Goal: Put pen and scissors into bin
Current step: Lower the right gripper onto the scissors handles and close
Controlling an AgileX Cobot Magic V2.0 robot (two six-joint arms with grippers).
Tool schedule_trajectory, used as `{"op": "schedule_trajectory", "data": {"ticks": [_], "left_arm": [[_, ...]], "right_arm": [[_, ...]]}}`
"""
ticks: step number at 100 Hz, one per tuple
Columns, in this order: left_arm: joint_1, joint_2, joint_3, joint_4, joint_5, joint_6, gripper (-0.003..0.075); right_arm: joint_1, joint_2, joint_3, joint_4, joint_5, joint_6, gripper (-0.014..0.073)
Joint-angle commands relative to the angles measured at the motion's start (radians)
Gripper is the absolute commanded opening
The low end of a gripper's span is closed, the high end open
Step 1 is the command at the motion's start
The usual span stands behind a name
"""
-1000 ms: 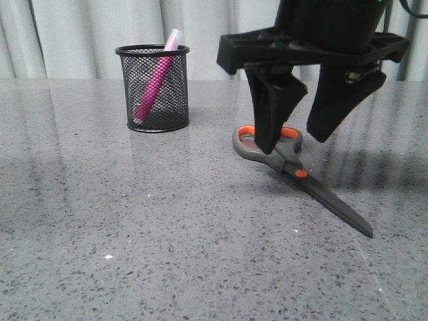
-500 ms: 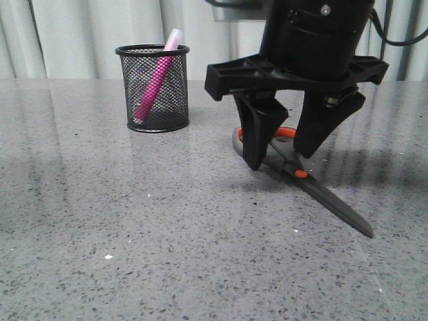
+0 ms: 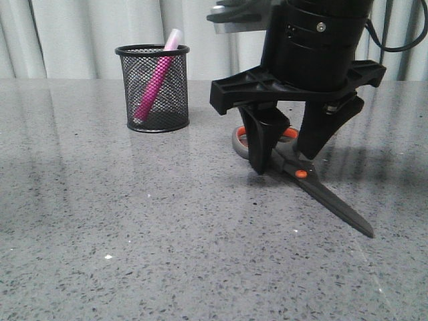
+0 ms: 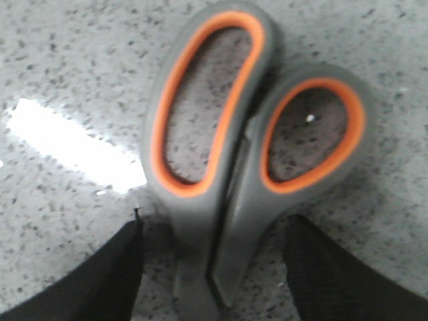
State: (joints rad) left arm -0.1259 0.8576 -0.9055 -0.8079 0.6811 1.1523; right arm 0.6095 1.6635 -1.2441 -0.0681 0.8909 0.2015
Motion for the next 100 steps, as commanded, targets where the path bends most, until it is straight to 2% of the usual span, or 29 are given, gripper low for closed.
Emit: {"op": "schedule_trajectory", "data": {"ticks": [1, 22, 100], "left_arm": [[0.001, -0.007, -0.026, -0.048, -0.047, -0.004, -0.0022], [0.001, -0.007, -0.026, -0.048, -0.047, -0.004, -0.0022], [0.001, -0.007, -0.026, -0.048, -0.047, -0.004, -0.0022]], "right_arm": [[-0.013, -0.030, -0.031, -0.030, -0.031, 0.019, 0.0408], [-0.013, -0.030, -0.031, -0.019, -0.028, 0.019, 0.0379], [-0.011, -0.026, -0.031, 0.012, -0.025, 0.019, 0.0379]]}}
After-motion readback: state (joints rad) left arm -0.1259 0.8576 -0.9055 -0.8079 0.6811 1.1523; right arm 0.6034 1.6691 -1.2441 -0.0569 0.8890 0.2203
